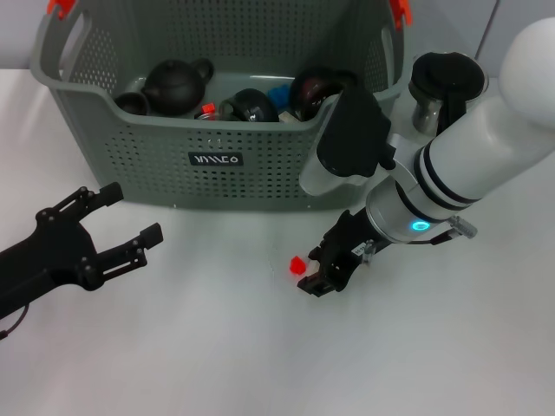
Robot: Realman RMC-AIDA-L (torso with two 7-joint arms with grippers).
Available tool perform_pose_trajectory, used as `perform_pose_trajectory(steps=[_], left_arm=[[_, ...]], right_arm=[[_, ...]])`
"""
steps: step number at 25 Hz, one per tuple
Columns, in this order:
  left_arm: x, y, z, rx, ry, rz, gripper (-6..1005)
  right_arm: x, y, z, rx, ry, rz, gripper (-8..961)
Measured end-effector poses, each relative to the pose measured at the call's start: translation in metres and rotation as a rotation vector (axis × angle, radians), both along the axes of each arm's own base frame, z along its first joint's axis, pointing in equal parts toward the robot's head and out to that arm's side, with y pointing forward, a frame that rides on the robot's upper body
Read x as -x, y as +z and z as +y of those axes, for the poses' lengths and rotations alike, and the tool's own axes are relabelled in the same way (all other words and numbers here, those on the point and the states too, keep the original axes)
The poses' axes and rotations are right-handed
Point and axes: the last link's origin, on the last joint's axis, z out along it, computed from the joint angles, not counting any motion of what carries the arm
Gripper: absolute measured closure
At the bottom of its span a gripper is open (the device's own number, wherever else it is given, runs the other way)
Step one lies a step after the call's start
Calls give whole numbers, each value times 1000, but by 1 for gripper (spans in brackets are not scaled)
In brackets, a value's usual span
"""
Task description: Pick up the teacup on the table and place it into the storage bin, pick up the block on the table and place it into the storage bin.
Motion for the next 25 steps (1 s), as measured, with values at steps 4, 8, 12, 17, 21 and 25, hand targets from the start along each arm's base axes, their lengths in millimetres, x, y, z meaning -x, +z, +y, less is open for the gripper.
perform_pose_trajectory(steps=[4, 8, 12, 17, 21, 25], left_arm=[[0, 0, 0, 0, 0, 0, 114], [0, 0, 0, 0, 1, 0, 115], [1, 0, 0, 0, 3, 1, 115], [1, 0, 0, -1, 2, 2, 115], [1, 2, 0, -11, 6, -1, 115], [0, 2, 1, -12, 1, -5, 115]], right_arm=[[0, 0, 0, 1, 1, 0, 440], [2, 2, 0, 5, -3, 8, 517], [4, 5, -2, 23, -23, 16, 511], [19, 24, -8, 87, -80, 50, 504], [56, 75, -15, 114, -103, 139, 498], [99, 131, -18, 29, -17, 251, 492]])
